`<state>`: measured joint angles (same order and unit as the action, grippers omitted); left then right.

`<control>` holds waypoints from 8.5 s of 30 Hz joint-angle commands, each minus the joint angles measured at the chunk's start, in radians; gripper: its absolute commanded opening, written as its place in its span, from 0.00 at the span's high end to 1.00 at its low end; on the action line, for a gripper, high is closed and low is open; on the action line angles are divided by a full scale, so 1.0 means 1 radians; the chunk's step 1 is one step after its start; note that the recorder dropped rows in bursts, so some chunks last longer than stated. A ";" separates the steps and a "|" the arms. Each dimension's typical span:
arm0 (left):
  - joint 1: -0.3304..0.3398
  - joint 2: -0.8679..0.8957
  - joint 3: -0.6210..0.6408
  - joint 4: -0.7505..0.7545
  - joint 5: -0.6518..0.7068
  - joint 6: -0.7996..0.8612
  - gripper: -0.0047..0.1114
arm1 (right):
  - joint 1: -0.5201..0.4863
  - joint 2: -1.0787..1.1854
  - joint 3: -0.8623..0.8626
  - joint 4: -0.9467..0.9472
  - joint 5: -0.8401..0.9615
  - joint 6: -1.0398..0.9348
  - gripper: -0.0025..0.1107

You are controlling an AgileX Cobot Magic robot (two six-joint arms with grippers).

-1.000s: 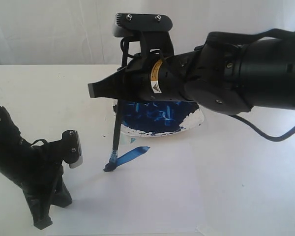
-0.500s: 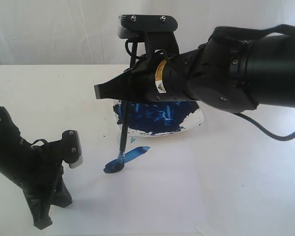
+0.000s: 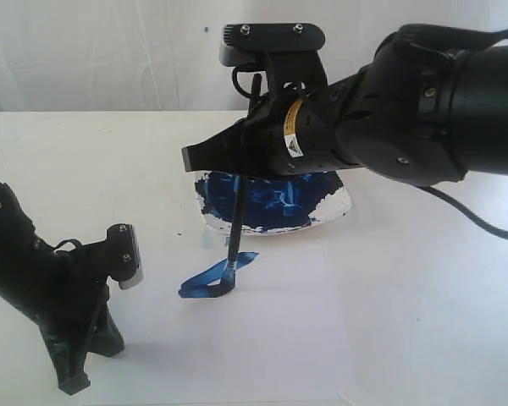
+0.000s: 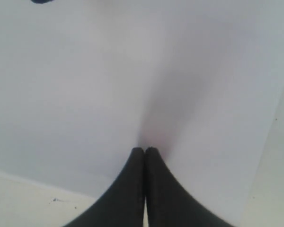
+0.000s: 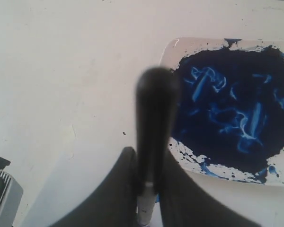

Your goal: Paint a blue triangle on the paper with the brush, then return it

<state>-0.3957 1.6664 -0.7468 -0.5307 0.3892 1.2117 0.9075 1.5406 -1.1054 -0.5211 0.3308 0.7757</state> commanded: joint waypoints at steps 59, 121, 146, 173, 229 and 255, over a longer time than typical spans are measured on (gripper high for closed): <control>-0.007 0.002 0.006 -0.011 0.027 -0.004 0.96 | 0.000 -0.140 -0.001 -0.190 0.104 0.147 0.98; -0.007 0.002 0.006 -0.015 0.027 -0.004 0.96 | 0.000 -0.025 0.001 -0.456 0.083 0.538 0.98; -0.007 0.002 0.006 -0.015 0.027 -0.004 0.96 | 0.000 -0.001 0.001 -0.471 0.101 0.565 0.98; -0.007 0.002 0.006 -0.015 0.027 -0.004 0.96 | 0.000 -0.015 0.001 -0.385 0.192 0.526 0.98; -0.007 0.002 0.006 -0.015 0.029 -0.004 0.96 | 0.000 -0.044 0.001 -0.376 0.090 0.469 0.98; -0.007 0.002 0.006 -0.015 0.029 -0.004 0.96 | 0.000 -0.026 0.001 -0.293 0.221 0.422 0.98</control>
<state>-0.3957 1.6664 -0.7468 -0.5343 0.3926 1.2117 0.9075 1.5207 -1.1054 -0.8452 0.5247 1.2307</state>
